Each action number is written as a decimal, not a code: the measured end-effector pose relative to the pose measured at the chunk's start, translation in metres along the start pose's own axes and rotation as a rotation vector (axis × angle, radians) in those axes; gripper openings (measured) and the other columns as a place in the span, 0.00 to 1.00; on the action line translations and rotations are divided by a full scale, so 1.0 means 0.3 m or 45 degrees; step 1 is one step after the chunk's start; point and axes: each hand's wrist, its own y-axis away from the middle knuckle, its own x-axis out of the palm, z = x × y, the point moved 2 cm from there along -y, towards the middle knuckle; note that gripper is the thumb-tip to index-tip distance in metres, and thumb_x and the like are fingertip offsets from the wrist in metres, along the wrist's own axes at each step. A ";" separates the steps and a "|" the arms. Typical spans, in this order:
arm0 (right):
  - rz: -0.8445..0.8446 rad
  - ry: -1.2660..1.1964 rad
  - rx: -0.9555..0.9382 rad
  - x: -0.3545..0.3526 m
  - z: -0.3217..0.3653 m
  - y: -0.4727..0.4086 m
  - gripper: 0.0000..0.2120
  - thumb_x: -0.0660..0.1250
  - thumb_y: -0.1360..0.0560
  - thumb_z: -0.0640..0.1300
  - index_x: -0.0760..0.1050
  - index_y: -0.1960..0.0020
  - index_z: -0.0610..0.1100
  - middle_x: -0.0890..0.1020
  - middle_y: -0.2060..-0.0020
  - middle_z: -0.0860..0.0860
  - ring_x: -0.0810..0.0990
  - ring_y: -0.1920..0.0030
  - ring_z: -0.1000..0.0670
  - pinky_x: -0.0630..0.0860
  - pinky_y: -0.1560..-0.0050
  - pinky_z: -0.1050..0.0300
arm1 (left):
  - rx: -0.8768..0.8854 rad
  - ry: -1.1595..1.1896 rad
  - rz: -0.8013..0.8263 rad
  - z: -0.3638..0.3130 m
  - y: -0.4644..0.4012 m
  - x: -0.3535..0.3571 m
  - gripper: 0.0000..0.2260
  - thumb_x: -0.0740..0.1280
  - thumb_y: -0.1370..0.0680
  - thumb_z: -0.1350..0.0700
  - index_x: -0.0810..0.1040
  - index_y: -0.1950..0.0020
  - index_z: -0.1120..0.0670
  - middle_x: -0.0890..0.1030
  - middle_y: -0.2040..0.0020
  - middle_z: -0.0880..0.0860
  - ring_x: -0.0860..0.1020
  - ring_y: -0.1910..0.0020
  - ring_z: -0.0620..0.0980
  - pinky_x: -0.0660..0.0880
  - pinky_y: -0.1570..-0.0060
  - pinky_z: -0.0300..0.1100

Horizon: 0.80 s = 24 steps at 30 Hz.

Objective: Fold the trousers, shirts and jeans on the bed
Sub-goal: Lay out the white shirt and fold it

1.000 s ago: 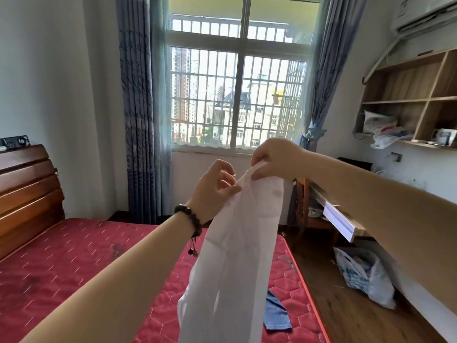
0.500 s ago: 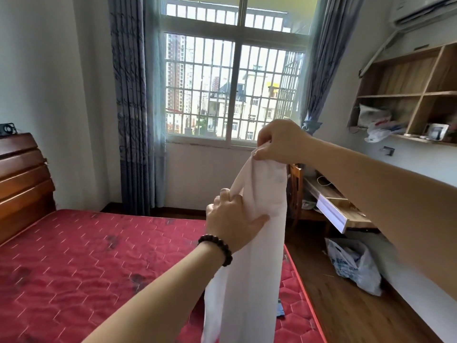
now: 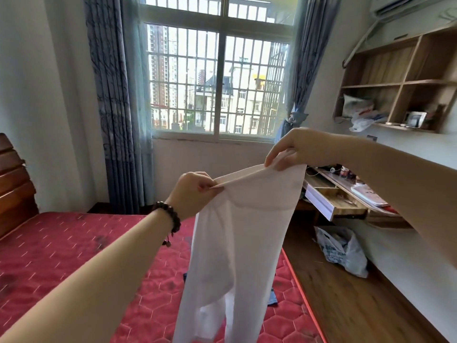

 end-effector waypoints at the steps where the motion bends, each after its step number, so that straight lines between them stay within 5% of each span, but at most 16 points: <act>1: 0.002 -0.030 -0.018 0.000 0.001 0.002 0.15 0.71 0.26 0.48 0.79 0.54 0.70 0.77 0.56 0.77 0.75 0.52 0.72 0.67 0.53 0.74 | 0.018 0.010 -0.022 0.000 -0.007 -0.019 0.08 0.73 0.27 0.58 0.84 0.62 0.62 0.79 0.64 0.58 0.72 0.66 0.50 0.70 0.63 0.43; 4: -0.013 -0.130 -0.048 -0.008 0.010 0.003 0.15 0.70 0.26 0.44 0.81 0.51 0.66 0.81 0.56 0.71 0.78 0.53 0.68 0.66 0.52 0.79 | 0.105 -0.036 -0.050 0.020 0.017 -0.036 0.11 0.72 0.26 0.59 0.81 0.66 0.63 0.77 0.65 0.58 0.72 0.67 0.54 0.68 0.64 0.43; 7: 0.037 -0.035 -0.029 0.000 0.017 -0.009 0.11 0.71 0.26 0.43 0.82 0.52 0.61 0.82 0.54 0.66 0.78 0.52 0.66 0.68 0.43 0.70 | 0.170 -0.250 0.267 0.040 0.069 -0.010 0.16 0.72 0.25 0.57 0.74 0.70 0.62 0.71 0.69 0.53 0.68 0.69 0.52 0.65 0.66 0.42; 11: -0.285 0.060 0.005 0.002 0.026 -0.037 0.07 0.69 0.25 0.45 0.83 0.49 0.52 0.79 0.53 0.63 0.74 0.52 0.62 0.63 0.40 0.62 | 0.141 -0.118 -0.095 0.070 0.050 -0.076 0.16 0.74 0.27 0.57 0.73 0.72 0.54 0.69 0.70 0.46 0.67 0.71 0.42 0.64 0.68 0.37; 14: -0.076 0.209 0.052 0.047 0.044 -0.059 0.07 0.70 0.26 0.46 0.83 0.48 0.53 0.79 0.52 0.60 0.74 0.47 0.56 0.67 0.37 0.57 | 0.103 -0.160 0.148 0.091 0.097 -0.050 0.13 0.75 0.28 0.57 0.78 0.69 0.62 0.70 0.68 0.49 0.68 0.70 0.46 0.66 0.66 0.39; 19: -0.096 -0.010 -0.055 0.074 0.107 -0.081 0.06 0.71 0.27 0.46 0.81 0.51 0.54 0.81 0.57 0.59 0.78 0.54 0.59 0.74 0.45 0.57 | -0.012 0.028 0.237 0.127 0.137 -0.055 0.09 0.74 0.28 0.58 0.81 0.62 0.64 0.78 0.61 0.58 0.73 0.64 0.55 0.71 0.60 0.44; 22: -0.186 -0.149 -0.001 0.077 0.106 -0.083 0.13 0.74 0.30 0.48 0.77 0.48 0.59 0.83 0.59 0.53 0.80 0.60 0.57 0.75 0.57 0.64 | -0.084 0.250 0.254 0.107 0.162 -0.032 0.12 0.72 0.26 0.60 0.77 0.65 0.66 0.74 0.64 0.58 0.68 0.67 0.48 0.67 0.65 0.40; 24: -0.428 -0.447 0.064 0.084 0.088 -0.065 0.19 0.77 0.34 0.50 0.75 0.46 0.61 0.84 0.58 0.52 0.82 0.59 0.57 0.76 0.57 0.64 | -0.135 0.413 0.194 0.099 0.163 -0.040 0.13 0.71 0.25 0.61 0.75 0.67 0.64 0.71 0.66 0.54 0.67 0.68 0.45 0.65 0.68 0.36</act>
